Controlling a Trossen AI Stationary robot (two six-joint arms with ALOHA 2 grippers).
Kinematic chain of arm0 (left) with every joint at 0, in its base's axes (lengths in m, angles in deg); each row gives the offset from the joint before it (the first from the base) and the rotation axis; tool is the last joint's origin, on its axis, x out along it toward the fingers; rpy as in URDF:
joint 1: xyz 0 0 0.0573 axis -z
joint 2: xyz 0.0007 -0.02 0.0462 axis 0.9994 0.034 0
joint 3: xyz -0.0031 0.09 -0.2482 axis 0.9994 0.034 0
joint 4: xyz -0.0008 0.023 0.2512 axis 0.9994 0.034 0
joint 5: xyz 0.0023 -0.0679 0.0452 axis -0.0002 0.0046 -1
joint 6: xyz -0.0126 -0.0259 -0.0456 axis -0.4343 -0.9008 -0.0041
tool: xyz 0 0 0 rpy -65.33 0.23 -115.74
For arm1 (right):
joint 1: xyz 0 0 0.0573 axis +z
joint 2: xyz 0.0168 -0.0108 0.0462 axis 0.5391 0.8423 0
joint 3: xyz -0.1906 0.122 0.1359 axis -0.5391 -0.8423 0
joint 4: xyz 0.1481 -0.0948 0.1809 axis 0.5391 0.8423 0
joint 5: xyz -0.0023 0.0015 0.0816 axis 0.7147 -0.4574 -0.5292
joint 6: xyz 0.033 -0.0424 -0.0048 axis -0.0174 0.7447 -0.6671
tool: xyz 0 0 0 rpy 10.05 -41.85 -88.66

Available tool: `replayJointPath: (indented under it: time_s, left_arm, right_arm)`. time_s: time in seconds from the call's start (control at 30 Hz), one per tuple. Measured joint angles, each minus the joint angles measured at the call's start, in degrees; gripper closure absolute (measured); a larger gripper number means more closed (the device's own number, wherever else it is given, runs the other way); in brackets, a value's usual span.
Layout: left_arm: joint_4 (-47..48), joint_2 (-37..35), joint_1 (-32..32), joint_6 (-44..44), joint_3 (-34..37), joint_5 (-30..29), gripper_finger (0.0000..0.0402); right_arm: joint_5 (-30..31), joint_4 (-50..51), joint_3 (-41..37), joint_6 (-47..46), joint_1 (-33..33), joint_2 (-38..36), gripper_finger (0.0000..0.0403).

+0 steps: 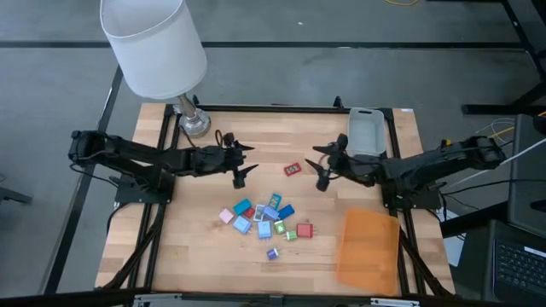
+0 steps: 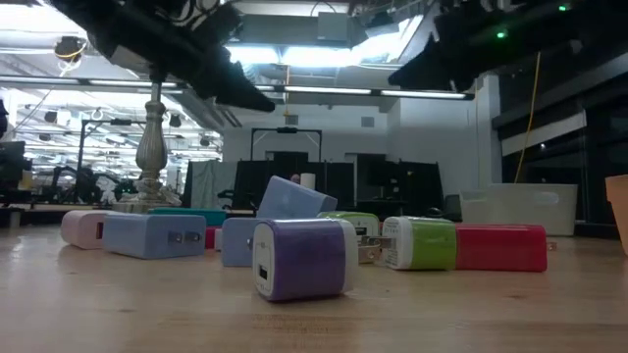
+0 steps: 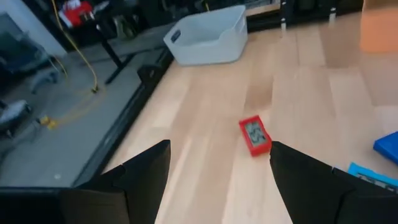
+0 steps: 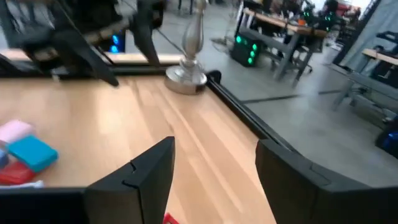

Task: Pick & Place Office items
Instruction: Put the top red digital clock into the gray bin

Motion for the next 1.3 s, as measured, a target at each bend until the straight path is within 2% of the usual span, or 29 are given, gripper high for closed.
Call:
replayJointPath:
  time_s: [0.1,0.23,0.4,0.77,0.9,1.0,1.07,1.17,1.3]
  left_arm:
    - [1.8,-0.6,-0.4,2.3,-1.3,0.8,0.0133]
    - [9.7,-0.6,-0.4,0.7,-1.8,1.9,0.0133]
    - [11.7,-0.4,1.6,-3.3,-1.8,6.5,0.0132]
    - [16.7,-0.4,4.0,-5.0,-1.8,4.2,0.0132]
    - [18.2,-0.3,4.1,-6.3,-1.8,4.2,0.0132]
    - [15.8,-0.3,4.8,-5.6,-1.8,2.7,0.0132]
    - [13.5,-0.3,5.0,-4.6,-1.8,2.3,0.0132]
    - [11.4,-0.3,5.0,-4.4,-1.8,2.0,0.0132]
    - [11.2,-0.3,5.0,-5.2,-1.8,1.8,0.0132]
  right_arm:
    - [-2.0,2.5,2.9,-0.1,0.0,1.7,0.0182]
    - [-6.8,2.9,3.7,-0.8,0.1,2.2,0.0182]
    - [-7.2,3.3,3.7,-0.7,0.1,2.2,0.0182]
    - [-8.0,3.6,3.7,-1.8,0.1,2.2,0.0182]
    - [-10.4,4.5,3.8,-2.5,-0.2,2.7,0.0182]
    - [-11.1,5.4,3.9,-1.3,-1.3,6.4,0.0182]
    - [-14.8,8.8,6.2,0.0,-3.3,10.6,0.0182]
    - [-21.1,18.3,13.1,2.7,-6.5,17.5,0.0182]
    - [-23.7,29.4,23.6,10.9,-10.0,25.2,0.0182]
